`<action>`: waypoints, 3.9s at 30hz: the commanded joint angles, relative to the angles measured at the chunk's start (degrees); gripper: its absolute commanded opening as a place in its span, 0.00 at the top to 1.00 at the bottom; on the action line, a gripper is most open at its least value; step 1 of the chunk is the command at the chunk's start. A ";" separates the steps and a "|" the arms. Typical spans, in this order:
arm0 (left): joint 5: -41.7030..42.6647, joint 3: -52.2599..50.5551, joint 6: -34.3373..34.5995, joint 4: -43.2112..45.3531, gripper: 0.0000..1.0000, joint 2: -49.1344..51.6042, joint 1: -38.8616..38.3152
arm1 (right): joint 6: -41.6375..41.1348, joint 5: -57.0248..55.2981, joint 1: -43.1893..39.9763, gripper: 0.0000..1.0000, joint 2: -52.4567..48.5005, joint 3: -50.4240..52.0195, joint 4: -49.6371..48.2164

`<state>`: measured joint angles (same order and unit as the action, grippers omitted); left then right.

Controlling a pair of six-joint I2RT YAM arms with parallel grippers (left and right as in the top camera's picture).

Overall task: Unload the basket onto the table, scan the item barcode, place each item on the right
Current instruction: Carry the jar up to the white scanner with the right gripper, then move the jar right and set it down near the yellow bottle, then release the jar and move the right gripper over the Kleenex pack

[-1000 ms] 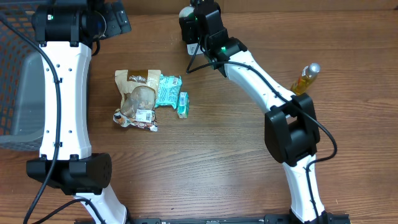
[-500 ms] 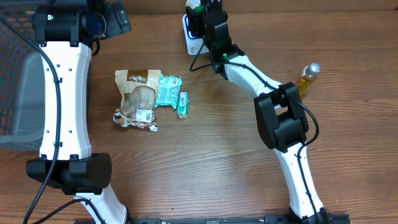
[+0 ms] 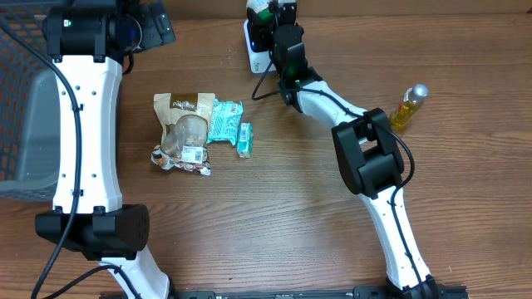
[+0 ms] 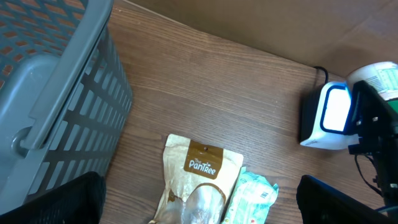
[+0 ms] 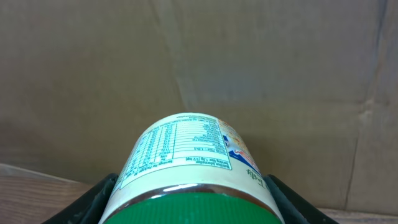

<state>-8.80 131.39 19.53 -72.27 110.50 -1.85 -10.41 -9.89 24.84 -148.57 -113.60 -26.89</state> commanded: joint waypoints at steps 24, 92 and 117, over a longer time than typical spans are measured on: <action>-0.15 1.07 0.17 0.07 0.01 -0.35 -0.07 | 2.47 -9.33 0.13 0.74 26.93 -0.79 48.24; -0.15 1.07 0.20 0.07 0.01 -0.35 -0.07 | -11.08 17.68 -7.78 0.00 33.05 16.04 101.77; -0.15 1.07 0.20 0.09 0.00 -0.35 -0.07 | -15.19 4.48 -11.19 0.00 33.05 24.52 102.16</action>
<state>-8.78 131.39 19.53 -72.27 110.50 -1.85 -24.88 -2.63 14.33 -115.90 -89.34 75.24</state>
